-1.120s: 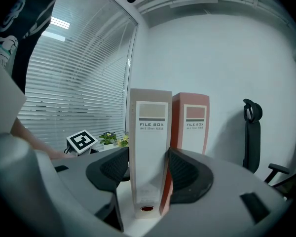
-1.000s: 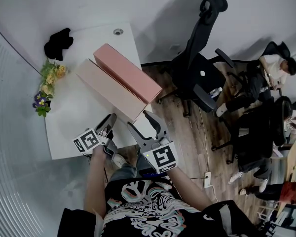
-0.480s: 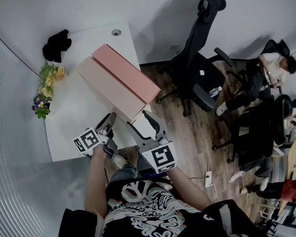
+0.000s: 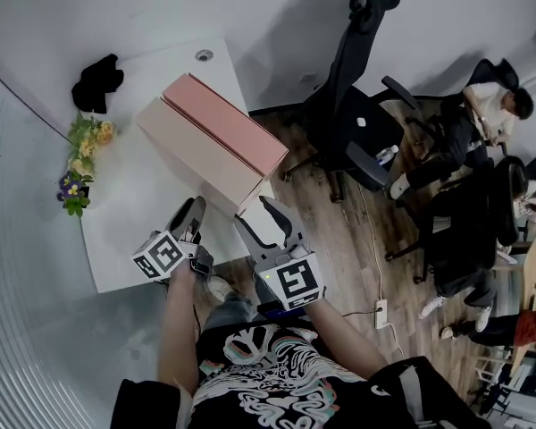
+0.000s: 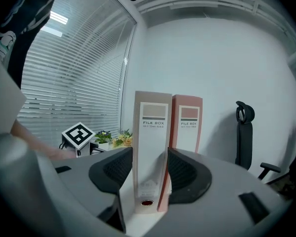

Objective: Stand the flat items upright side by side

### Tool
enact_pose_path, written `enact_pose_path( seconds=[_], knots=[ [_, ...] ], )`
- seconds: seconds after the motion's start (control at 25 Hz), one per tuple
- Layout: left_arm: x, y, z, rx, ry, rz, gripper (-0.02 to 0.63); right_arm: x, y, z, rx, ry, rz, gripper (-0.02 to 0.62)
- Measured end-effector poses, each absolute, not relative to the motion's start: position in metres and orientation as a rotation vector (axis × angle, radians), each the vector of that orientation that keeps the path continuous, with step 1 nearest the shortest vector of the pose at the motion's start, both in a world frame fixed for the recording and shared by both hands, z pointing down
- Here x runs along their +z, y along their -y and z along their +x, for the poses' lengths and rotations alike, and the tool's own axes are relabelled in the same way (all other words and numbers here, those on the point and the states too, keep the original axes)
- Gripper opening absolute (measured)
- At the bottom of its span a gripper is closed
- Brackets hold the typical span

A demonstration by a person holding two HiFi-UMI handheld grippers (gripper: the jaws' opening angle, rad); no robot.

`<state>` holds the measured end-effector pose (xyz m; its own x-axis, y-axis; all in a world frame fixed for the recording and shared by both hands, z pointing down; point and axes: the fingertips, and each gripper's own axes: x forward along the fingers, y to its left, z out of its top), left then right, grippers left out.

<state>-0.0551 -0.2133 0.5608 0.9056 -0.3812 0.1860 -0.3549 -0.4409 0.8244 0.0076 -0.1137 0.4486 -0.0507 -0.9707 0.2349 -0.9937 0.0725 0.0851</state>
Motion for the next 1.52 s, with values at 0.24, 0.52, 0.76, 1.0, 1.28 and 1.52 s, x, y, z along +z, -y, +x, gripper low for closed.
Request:
enact_pose_path(
  seconds=[0.24,0.52,0.76,1.0,1.28,1.52],
  knots=[
    [0.523,0.202,-0.063,-0.022,0.626,2.235,0.110,0.444,0.098,0.018,0.214,2.146,2.078,0.154],
    [0.487,0.175,-0.066,0.000,0.778,2.344,0.007,0.441,0.077,0.044,0.340,2.186,2.142,0.007],
    [0.441,0.140,-0.058,0.025,0.956,2.508,0.000,0.418,0.049,0.070,0.359,2.286,2.113,0.000],
    [0.423,0.113,-0.053,0.034,1.023,2.555,0.000,0.410,0.036,0.080,0.322,2.269,2.086,0.000],
    [0.396,0.082,-0.051,0.002,1.103,2.601,0.000,0.400,0.011,0.096,0.309,2.259,2.116,0.000],
    [0.392,0.069,-0.054,-0.002,1.136,2.599,0.000,0.400,-0.001,0.097,0.297,2.247,2.096,0.000]
  ],
)
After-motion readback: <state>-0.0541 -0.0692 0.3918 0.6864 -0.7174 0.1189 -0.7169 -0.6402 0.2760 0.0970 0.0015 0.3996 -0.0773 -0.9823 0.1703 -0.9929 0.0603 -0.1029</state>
